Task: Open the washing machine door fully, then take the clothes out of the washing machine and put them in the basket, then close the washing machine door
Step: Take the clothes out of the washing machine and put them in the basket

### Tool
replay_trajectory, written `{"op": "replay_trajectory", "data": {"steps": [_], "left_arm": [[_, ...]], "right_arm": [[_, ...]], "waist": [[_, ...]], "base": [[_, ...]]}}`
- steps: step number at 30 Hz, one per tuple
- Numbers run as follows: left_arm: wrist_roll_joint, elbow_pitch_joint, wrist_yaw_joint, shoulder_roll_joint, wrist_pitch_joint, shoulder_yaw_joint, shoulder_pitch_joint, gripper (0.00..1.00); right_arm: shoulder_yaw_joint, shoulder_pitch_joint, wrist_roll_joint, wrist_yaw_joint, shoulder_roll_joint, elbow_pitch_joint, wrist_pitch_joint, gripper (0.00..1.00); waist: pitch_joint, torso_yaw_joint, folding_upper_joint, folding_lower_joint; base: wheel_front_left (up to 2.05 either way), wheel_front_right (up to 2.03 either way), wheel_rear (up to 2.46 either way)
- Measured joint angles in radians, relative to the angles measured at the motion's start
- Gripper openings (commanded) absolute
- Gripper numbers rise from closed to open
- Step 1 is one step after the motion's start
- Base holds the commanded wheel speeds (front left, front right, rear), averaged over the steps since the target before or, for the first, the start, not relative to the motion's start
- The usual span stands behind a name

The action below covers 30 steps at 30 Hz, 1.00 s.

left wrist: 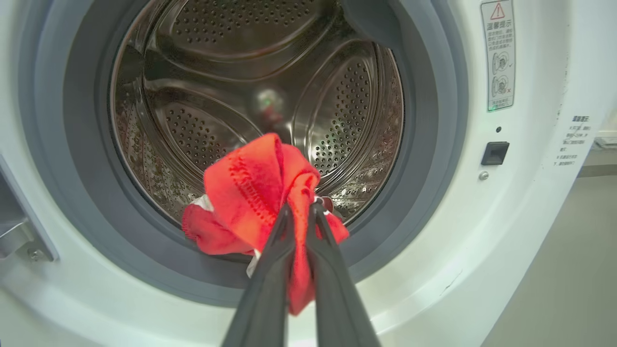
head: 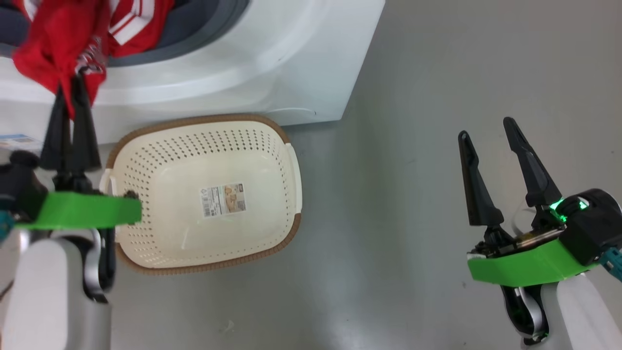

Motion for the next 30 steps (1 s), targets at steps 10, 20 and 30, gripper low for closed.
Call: {"op": "replay_trajectory", "data": {"steps": [10,20,30], "left_arm": [[0.025,-0.079,-0.017,-0.055,0.000,-0.016,0.140,0.00],[0.019,-0.169,-0.018,-0.082,0.000,-0.083,0.270,0.00],[-0.017,-0.228,0.003,-0.085,0.000,-0.184,0.351,0.00]], "right_arm": [[-0.004,0.036,0.001,0.000,0.000,0.007,0.000,1.00],[-0.011,0.083,0.018,0.000,0.000,0.011,0.000,1.00],[-0.013,0.096,0.019,0.000,0.001,0.006,0.000,1.00]], "waist": [[-0.078,0.010,0.0000,0.0000],[-0.149,0.018,0.0000,0.0000],[-0.160,0.033,0.0000,0.0000]], "base": [[0.00,0.00,0.00],[0.00,0.00,0.00],[0.00,0.00,0.00]]}}
